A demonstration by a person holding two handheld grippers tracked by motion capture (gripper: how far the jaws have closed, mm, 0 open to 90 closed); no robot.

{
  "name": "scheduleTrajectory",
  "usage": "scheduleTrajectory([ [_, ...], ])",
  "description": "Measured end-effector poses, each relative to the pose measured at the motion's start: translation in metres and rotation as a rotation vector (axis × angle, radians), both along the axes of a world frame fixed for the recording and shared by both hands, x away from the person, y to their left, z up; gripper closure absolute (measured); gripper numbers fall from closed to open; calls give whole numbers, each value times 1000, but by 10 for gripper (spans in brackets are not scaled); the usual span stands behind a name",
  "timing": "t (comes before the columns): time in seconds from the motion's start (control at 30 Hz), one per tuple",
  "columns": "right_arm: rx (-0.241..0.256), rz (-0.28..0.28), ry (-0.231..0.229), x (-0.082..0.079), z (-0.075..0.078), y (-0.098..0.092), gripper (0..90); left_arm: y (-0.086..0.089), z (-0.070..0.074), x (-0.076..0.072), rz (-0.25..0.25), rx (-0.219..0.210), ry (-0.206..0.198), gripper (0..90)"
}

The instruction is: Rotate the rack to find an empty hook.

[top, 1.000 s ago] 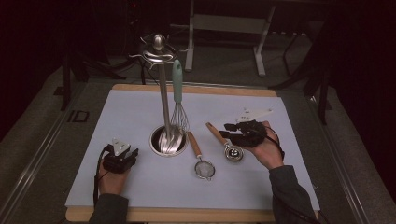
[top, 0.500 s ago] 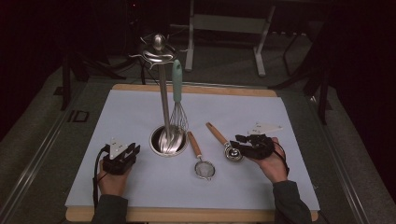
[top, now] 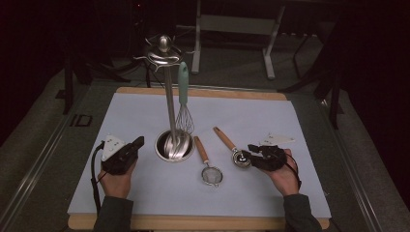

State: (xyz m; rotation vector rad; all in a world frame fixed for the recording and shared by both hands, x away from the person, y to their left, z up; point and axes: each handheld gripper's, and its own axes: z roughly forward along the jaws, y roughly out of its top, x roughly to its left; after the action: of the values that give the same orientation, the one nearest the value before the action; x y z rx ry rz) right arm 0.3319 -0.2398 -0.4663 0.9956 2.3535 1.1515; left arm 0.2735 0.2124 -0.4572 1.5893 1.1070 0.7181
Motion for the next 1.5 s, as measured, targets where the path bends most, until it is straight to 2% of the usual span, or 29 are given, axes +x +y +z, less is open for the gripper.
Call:
scheduleTrajectory([
  [0.17, 17, -16, 10, -2, -3, -7, 613, -6, 19, -1, -21, -62, -77, 897],
  [0.27, 16, -27, 19, -2, -6, -11, 611, -12, 33, -2, -31, -81, -129, 898],
  [0.4, 23, -42, 32, -1, -11, -14, 611, -21, 52, -4, -53, -81, -187, 897],
  [0.57, 20, -35, 37, -1, -14, -11, 607, -33, 77, -5, -66, -78, -266, 897],
  [0.8, 18, -31, 43, 0, -17, -11, 614, -45, 108, 2, -74, -115, -363, 897],
  [0.93, 21, -39, 39, 0, -16, -14, 612, -53, 124, 3, -83, -119, -412, 897],
  [1.07, 28, -45, 31, -1, -14, -17, 612, -60, 139, 4, -95, -132, -452, 897],
  [1.23, 30, -53, 31, 0, -14, -20, 612, -69, 157, 6, -112, -127, -491, 897],
  [1.33, 31, -56, 32, 0, -15, -22, 612, -73, 162, 9, -110, -120, -496, 897],
  [1.5, 39, -60, 29, -1, -13, -24, 612, -71, 166, 12, -96, -132, -494, 897],
])
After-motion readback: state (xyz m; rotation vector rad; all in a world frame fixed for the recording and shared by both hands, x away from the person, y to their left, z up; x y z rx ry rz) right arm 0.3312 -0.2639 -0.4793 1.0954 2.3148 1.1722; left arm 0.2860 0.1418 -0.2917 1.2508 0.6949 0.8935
